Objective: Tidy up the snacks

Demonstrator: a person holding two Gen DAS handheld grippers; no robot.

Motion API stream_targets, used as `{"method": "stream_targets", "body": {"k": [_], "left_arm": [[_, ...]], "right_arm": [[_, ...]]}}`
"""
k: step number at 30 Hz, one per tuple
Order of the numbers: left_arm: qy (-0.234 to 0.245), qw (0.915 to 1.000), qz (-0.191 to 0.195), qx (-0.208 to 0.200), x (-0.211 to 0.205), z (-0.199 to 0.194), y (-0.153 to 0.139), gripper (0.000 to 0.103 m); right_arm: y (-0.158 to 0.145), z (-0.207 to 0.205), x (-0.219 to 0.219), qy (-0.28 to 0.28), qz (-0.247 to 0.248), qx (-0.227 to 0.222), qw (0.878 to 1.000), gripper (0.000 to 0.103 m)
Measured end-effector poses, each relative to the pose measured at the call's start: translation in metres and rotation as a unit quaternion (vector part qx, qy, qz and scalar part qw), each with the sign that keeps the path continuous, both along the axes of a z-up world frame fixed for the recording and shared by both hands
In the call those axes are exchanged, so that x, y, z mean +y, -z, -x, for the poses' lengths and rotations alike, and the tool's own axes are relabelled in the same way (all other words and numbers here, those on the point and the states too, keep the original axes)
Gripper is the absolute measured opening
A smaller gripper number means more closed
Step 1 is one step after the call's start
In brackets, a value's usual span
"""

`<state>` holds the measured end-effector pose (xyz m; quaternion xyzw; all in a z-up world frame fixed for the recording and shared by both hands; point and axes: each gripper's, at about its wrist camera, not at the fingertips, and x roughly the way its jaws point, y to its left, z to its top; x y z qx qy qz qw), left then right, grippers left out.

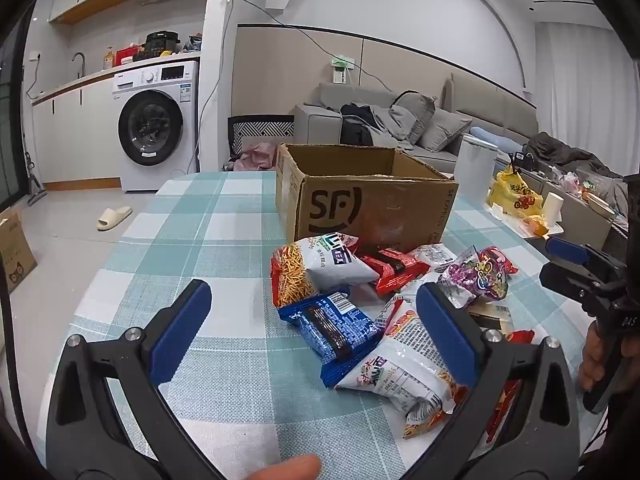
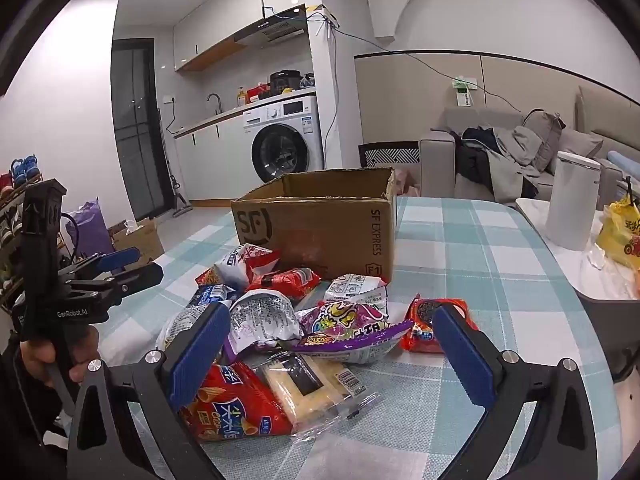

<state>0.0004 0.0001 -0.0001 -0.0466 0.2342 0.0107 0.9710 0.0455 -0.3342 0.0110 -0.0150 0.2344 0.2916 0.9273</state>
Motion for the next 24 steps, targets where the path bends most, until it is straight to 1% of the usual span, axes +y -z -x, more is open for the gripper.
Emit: {"method": "stream_targets", "body": {"k": [6,16,24], "left_arm": [[0.003,1.0,0.004,-0.003,-0.0008,-0.0013,0.0004,0.102],[0.008,0.9999,-0.001,-0.008,-0.0041,0.0017,-0.0039,0.102],[0.01,0.9999,-0.004,-0.01,-0.0043,0.0028,-0.002,0.102]], "right_arm": [[0.0005,-0.0008,0.0002,0.001,0.004,-0.003,1.0,0.103],[0.0005,-0.0004,0.0003,0.001,0.003,-0.002,1.0,0.103],[0.0007,-0.0008,0.0007,0.0,0.003,-0.003,1.0,0.103]]}}
